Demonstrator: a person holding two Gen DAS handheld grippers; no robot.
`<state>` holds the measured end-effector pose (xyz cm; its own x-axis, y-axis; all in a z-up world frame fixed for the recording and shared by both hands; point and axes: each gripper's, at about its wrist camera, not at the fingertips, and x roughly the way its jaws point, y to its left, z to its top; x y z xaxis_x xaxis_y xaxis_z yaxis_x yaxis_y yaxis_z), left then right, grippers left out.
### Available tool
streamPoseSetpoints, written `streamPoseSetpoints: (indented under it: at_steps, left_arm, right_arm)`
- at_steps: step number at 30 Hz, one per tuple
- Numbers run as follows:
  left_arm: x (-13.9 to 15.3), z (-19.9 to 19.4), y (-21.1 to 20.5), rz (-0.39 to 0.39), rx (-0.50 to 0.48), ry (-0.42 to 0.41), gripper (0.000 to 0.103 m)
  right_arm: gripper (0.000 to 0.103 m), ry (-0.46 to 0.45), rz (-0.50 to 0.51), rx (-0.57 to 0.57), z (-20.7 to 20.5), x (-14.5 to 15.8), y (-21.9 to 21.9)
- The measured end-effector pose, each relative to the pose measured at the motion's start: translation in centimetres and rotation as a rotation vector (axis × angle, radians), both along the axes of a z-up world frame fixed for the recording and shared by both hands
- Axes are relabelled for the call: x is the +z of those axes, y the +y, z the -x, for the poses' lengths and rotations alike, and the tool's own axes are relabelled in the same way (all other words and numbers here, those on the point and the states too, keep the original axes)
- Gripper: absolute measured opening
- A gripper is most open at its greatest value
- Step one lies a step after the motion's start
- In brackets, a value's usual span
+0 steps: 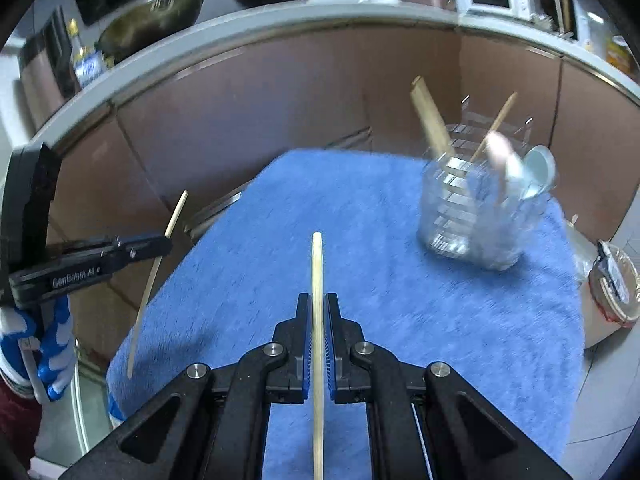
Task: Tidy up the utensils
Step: 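Lift both held chopsticks and carry them above the utensil holder, then lower both chopsticks into the holder and open both tools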
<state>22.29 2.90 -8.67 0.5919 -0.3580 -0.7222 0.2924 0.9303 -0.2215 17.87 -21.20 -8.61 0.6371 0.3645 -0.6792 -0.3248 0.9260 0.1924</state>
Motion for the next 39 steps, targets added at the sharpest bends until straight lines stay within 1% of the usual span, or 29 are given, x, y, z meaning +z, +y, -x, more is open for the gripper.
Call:
streamPoseSetpoints:
  at_steps: [6,10,12,14,17,19,23,26,29,34,39]
  left_arm:
    - [3.2,-1.5,-3.4,0.07,-0.034,-0.098,0.004]
    - [6.0,-3.7,-6.1,0.157,-0.052,-0.192,0.004]
    - [7.5,-5.1,-7.4,0.239,-0.061,-0.261,0.004]
    - [8.5,-6.3,-8.5,0.294,-0.061,-0.313,0.004]
    - [9.6,-8.3,-10.5,0.354,-0.043,-0.408,0.004]
    - [9.8,-9.9,-11.8,0.385,-0.032,-0.453,0.004]
    - [9.4,-13.1,-13.7,0.416,0.002,-0.494,0.004]
    - [8.5,-15.0,-14.8,0.424,0.033,-0.515,0.004]
    - [7.4,-16.2,-15.9,0.411,0.066,-0.544,0.004]
    - [5.0,-16.7,-17.5,0.372,0.108,-0.582,0.004]
    - [2.3,-16.6,-18.3,0.343,0.132,-0.585,0.004]
  right_arm:
    - [0.006,-0.179,-0.061,-0.062,-1.2,4.2,-3.3]
    - [0.006,-0.324,-0.106,-0.117,-2.8,7.2,-5.8]
    - [0.006,-0.397,-0.116,-0.144,-3.8,8.3,-6.5]
    - [0.006,-0.466,-0.146,-0.164,-5.2,9.3,-7.2]
    - [0.006,-0.542,-0.17,-0.187,-6.6,10.1,-7.6]
    - [0.006,-0.589,-0.188,-0.201,-7.7,10.3,-8.1]
    - [0.006,-0.639,-0.204,-0.205,-9.7,9.7,-8.3]
    - [0.006,-0.659,-0.184,-0.208,-10.7,8.8,-8.5]
    - [0.006,-0.667,-0.146,-0.212,-11.4,7.5,-8.4]
    - [0.006,-0.646,-0.151,-0.214,-12.5,5.2,-8.7]
    - [0.006,-0.626,-0.123,-0.223,-12.3,3.5,-8.7]
